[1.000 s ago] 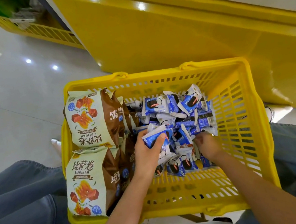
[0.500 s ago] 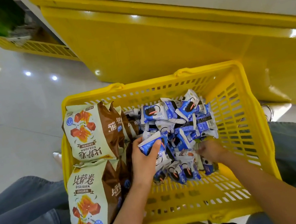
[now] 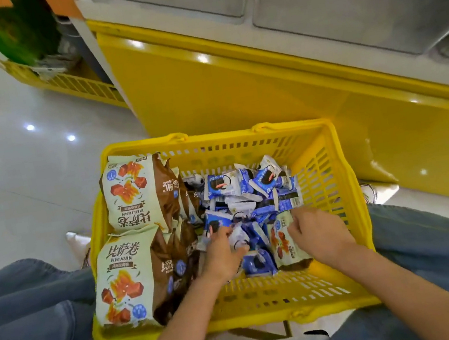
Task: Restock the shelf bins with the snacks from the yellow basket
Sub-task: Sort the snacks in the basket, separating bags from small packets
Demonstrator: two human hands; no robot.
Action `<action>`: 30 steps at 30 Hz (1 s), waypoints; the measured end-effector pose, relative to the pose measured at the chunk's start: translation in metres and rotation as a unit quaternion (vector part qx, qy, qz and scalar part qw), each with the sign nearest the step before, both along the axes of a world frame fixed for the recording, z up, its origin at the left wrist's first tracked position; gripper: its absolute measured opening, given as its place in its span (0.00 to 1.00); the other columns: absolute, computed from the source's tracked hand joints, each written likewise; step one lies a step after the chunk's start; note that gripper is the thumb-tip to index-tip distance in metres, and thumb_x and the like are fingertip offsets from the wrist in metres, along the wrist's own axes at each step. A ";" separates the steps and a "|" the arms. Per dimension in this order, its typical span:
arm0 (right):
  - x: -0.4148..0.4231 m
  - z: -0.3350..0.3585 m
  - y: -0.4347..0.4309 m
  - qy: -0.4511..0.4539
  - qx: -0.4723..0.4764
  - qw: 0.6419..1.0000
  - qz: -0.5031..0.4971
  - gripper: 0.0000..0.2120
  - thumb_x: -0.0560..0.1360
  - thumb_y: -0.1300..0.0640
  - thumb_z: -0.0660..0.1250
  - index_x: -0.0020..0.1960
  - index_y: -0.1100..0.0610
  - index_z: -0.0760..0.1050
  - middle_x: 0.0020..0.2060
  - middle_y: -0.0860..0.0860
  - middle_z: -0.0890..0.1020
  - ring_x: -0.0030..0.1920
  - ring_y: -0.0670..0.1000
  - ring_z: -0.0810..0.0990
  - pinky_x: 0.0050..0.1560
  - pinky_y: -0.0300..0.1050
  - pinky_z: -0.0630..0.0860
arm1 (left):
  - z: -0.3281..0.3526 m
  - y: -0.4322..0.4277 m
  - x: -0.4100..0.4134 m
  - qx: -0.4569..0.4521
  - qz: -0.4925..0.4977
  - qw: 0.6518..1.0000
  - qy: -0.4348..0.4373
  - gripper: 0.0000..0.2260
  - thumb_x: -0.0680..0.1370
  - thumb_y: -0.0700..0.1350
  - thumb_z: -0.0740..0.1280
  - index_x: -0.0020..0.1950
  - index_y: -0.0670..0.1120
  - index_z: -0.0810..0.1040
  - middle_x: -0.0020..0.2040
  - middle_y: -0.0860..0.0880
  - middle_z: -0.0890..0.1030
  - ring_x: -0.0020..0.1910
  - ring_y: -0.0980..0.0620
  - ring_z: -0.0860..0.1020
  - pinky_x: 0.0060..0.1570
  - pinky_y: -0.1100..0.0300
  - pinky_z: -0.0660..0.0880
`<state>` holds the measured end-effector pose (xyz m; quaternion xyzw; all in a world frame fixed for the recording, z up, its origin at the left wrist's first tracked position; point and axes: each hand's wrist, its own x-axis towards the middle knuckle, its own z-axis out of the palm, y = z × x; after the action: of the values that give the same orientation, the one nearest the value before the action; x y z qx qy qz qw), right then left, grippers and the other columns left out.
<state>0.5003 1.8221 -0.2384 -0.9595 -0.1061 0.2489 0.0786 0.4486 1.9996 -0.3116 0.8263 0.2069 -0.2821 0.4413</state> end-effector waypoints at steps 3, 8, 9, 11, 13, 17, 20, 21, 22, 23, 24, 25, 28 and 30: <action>-0.002 0.031 0.003 -0.097 -0.033 0.989 0.106 0.05 0.79 0.56 0.57 0.49 0.55 0.70 0.46 0.50 0.74 0.39 0.49 0.75 0.32 0.37 0.64 | 0.015 -0.004 0.001 0.023 -0.023 0.997 -0.064 0.28 0.75 0.48 0.69 0.72 0.46 0.61 0.68 0.45 0.66 0.68 0.48 0.64 0.68 0.55 0.63; -0.002 0.072 0.004 -0.208 0.038 0.944 0.252 0.07 0.67 0.62 0.75 0.43 0.59 0.78 0.34 0.52 0.80 0.30 0.52 0.79 0.27 0.42 0.76 | 0.059 0.005 0.009 -0.053 -0.042 0.984 -0.165 0.42 0.69 0.52 0.74 0.75 0.56 0.51 0.74 0.56 0.58 0.72 0.56 0.57 0.72 0.53 0.58; -0.001 0.079 0.007 -0.205 0.063 0.938 0.272 0.04 0.70 0.62 0.71 0.44 0.60 0.78 0.34 0.52 0.80 0.31 0.53 0.79 0.29 0.45 0.76 | 0.067 0.009 0.009 -0.049 -0.061 0.980 -0.181 0.44 0.67 0.54 0.75 0.75 0.57 0.51 0.73 0.57 0.59 0.71 0.58 0.58 0.71 0.55 0.58; 0.000 0.091 0.012 -0.202 0.131 0.934 0.265 0.06 0.76 0.57 0.64 0.46 0.59 0.76 0.35 0.51 0.79 0.32 0.52 0.78 0.31 0.47 0.76 | 0.084 0.016 0.007 -0.068 -0.079 0.976 -0.191 0.42 0.63 0.56 0.77 0.71 0.59 0.57 0.67 0.61 0.66 0.63 0.63 0.67 0.65 0.62 0.66; 0.001 0.101 0.020 -0.179 0.229 0.941 0.171 0.10 0.79 0.51 0.58 0.48 0.55 0.74 0.38 0.47 0.80 0.35 0.47 0.79 0.32 0.45 0.76 | 0.101 0.022 0.003 -0.109 -0.052 0.977 -0.174 0.36 0.60 0.60 0.76 0.64 0.60 0.65 0.56 0.61 0.77 0.49 0.67 0.77 0.52 0.65 0.76; 0.002 0.103 0.040 -0.094 0.450 0.883 -0.100 0.12 0.74 0.45 0.58 0.56 0.46 0.69 0.55 0.43 0.77 0.53 0.39 0.78 0.45 0.34 0.78 | 0.125 0.038 -0.005 -0.158 0.057 0.961 -0.218 0.23 0.63 0.63 0.71 0.53 0.68 0.66 0.45 0.67 0.80 0.43 0.71 0.77 0.37 0.74 0.74; -0.004 0.095 0.059 0.039 0.492 0.843 -0.214 0.27 0.69 0.39 0.60 0.64 0.51 0.65 0.61 0.46 0.75 0.58 0.41 0.76 0.51 0.35 0.77 | 0.142 0.055 -0.008 -0.184 0.146 0.932 -0.276 0.15 0.70 0.62 0.67 0.53 0.64 0.66 0.46 0.70 0.79 0.45 0.75 0.75 0.38 0.76 0.73; -0.008 0.093 0.067 0.106 0.500 0.828 -0.230 0.30 0.68 0.37 0.61 0.65 0.51 0.65 0.61 0.48 0.77 0.56 0.42 0.78 0.51 0.37 0.77 | 0.147 0.062 -0.009 -0.186 0.162 0.923 -0.294 0.12 0.71 0.62 0.65 0.51 0.63 0.68 0.44 0.72 0.78 0.45 0.75 0.75 0.37 0.77 0.72; -0.013 0.090 0.076 0.157 0.504 0.818 -0.228 0.31 0.67 0.36 0.62 0.65 0.51 0.66 0.60 0.48 0.78 0.55 0.44 0.80 0.49 0.39 0.79 | 0.151 0.068 -0.009 -0.192 0.172 0.915 -0.309 0.11 0.71 0.63 0.63 0.50 0.62 0.69 0.44 0.73 0.78 0.44 0.73 0.76 0.37 0.77 0.72; -0.016 0.089 0.086 0.183 0.507 0.815 -0.211 0.31 0.67 0.37 0.64 0.66 0.50 0.66 0.59 0.47 0.79 0.54 0.45 0.81 0.47 0.39 0.80 | 0.153 0.075 -0.009 -0.195 0.181 0.910 -0.319 0.12 0.71 0.64 0.61 0.51 0.61 0.70 0.45 0.71 0.79 0.45 0.70 0.78 0.37 0.75 0.73; -0.018 0.089 0.096 0.188 0.514 0.814 -0.193 0.30 0.67 0.38 0.65 0.65 0.49 0.66 0.58 0.46 0.80 0.53 0.44 0.82 0.44 0.38 0.80 | 0.154 0.082 -0.010 -0.195 0.190 0.907 -0.323 0.13 0.71 0.64 0.60 0.52 0.60 0.71 0.46 0.68 0.80 0.45 0.67 0.79 0.37 0.73 0.74; -0.018 0.090 0.106 0.182 0.522 0.813 -0.182 0.30 0.66 0.39 0.67 0.65 0.49 0.66 0.57 0.44 0.80 0.52 0.44 0.82 0.43 0.37 0.80 | 0.154 0.090 -0.009 -0.189 0.194 0.906 -0.325 0.12 0.73 0.63 0.59 0.52 0.60 0.72 0.46 0.65 0.81 0.44 0.65 0.80 0.37 0.72 0.75; -0.004 0.090 0.139 0.150 0.505 0.827 -0.195 0.30 0.68 0.40 0.68 0.65 0.50 0.66 0.56 0.45 0.80 0.51 0.45 0.82 0.50 0.44 0.80 | 0.146 0.120 -0.007 -0.089 0.213 0.906 -0.354 0.07 0.79 0.55 0.57 0.54 0.57 0.72 0.47 0.57 0.79 0.47 0.68 0.77 0.40 0.76 0.71; 0.008 0.086 0.163 0.134 0.482 0.840 -0.210 0.28 0.71 0.41 0.68 0.66 0.52 0.65 0.58 0.47 0.80 0.54 0.48 0.81 0.56 0.50 0.78 | 0.131 0.145 -0.006 0.046 0.226 0.907 -0.352 0.12 0.81 0.51 0.54 0.61 0.51 0.71 0.55 0.52 0.74 0.56 0.62 0.73 0.52 0.69 0.67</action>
<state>0.5084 1.9846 -0.1524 -0.7567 0.0025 0.2703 0.5952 0.4427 2.1445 -0.1809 0.8224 0.2321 0.1445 0.4989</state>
